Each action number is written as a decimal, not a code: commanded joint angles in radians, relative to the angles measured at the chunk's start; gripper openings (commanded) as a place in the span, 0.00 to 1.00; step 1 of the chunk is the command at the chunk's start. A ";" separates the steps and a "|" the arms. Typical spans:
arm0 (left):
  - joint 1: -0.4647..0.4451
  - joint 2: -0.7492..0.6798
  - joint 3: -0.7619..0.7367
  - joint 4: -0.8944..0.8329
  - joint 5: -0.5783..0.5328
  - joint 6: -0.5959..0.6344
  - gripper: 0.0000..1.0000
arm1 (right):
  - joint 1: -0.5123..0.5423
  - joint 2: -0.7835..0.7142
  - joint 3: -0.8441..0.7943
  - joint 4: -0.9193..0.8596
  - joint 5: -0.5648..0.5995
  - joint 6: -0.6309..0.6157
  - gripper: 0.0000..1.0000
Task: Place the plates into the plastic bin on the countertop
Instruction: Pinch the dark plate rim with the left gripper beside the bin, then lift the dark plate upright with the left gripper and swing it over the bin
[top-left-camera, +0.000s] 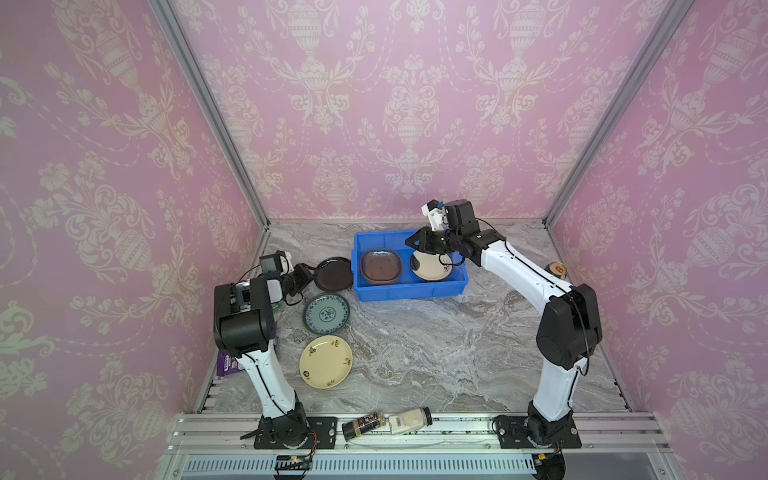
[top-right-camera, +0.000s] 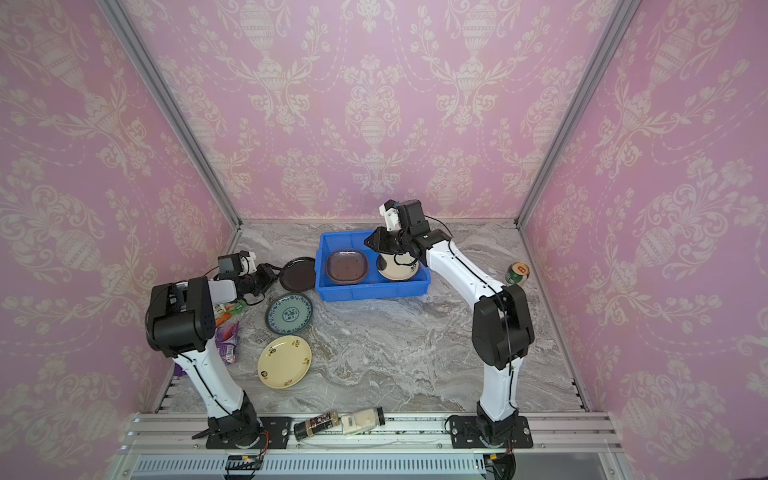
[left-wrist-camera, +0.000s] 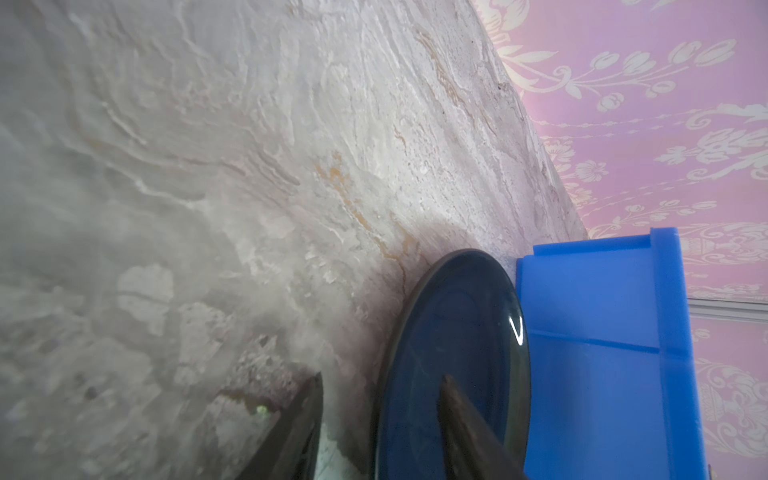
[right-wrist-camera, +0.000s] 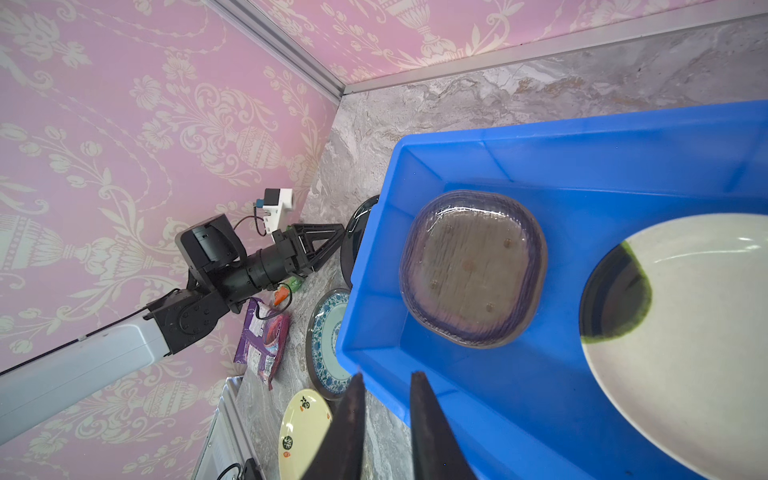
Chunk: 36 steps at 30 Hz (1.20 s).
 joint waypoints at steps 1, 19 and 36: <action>-0.009 0.037 0.036 -0.046 0.060 0.024 0.46 | -0.008 0.005 -0.021 0.025 -0.023 0.013 0.21; -0.023 0.094 0.106 -0.133 0.102 0.045 0.36 | -0.039 -0.010 -0.071 0.063 -0.050 0.035 0.19; -0.021 0.091 0.100 -0.127 0.106 0.041 0.17 | -0.062 -0.019 -0.109 0.114 -0.068 0.085 0.18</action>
